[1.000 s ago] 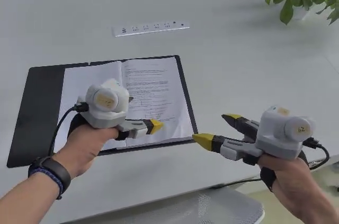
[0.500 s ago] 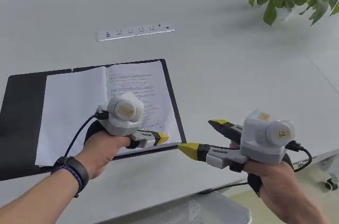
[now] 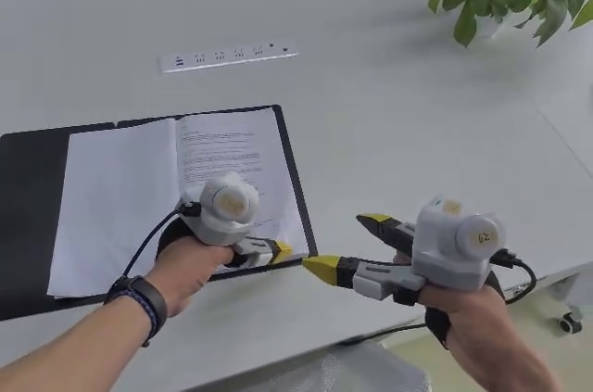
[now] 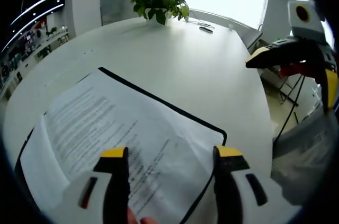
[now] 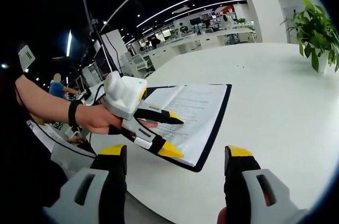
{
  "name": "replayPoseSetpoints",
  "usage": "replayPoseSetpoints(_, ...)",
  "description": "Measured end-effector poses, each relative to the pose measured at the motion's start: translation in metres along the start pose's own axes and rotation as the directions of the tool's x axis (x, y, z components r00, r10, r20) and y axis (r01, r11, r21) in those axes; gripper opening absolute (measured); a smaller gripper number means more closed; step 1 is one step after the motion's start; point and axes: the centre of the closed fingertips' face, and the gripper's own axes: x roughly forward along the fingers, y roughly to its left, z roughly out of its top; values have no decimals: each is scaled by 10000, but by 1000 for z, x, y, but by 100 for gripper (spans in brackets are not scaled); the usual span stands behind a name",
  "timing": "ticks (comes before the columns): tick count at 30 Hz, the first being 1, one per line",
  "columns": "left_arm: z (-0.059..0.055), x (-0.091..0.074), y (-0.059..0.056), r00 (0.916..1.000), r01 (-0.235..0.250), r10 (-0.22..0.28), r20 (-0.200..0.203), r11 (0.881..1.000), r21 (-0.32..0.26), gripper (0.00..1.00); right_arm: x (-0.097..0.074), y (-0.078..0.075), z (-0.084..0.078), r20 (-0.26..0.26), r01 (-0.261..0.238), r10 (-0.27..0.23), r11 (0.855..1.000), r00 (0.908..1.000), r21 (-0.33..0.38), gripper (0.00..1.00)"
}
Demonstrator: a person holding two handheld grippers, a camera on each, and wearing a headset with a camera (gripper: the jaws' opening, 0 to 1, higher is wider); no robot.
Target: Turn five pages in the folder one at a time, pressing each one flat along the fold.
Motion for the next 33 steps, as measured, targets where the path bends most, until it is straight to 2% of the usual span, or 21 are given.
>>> replayPoseSetpoints(5, -4, 1, 0, 9997, -168, 177, -153, 9983, 560, 62, 4, 1, -2, -108, -70, 70, 10000, 9999, -19, 74)
replayPoseSetpoints(15, -6, 1, 3, 9995, -282, 293, -109, 9953, 922, 60, 9, 0, -3, -208, -157, 157, 9999, 9997, 15, 73)
replayPoseSetpoints(22, -6, 0, 7, 9994, -349, 352, -22, 9959, 837, 55, 16, 0, -2, -281, -315, 315, 9995, 9991, -24, 72)
replayPoseSetpoints(33, -5, 0, 10, 9994, -347, 346, 31, 9968, 715, 52, 43, -10, 13, -63, -637, 638, 9978, 9979, 207, 67)
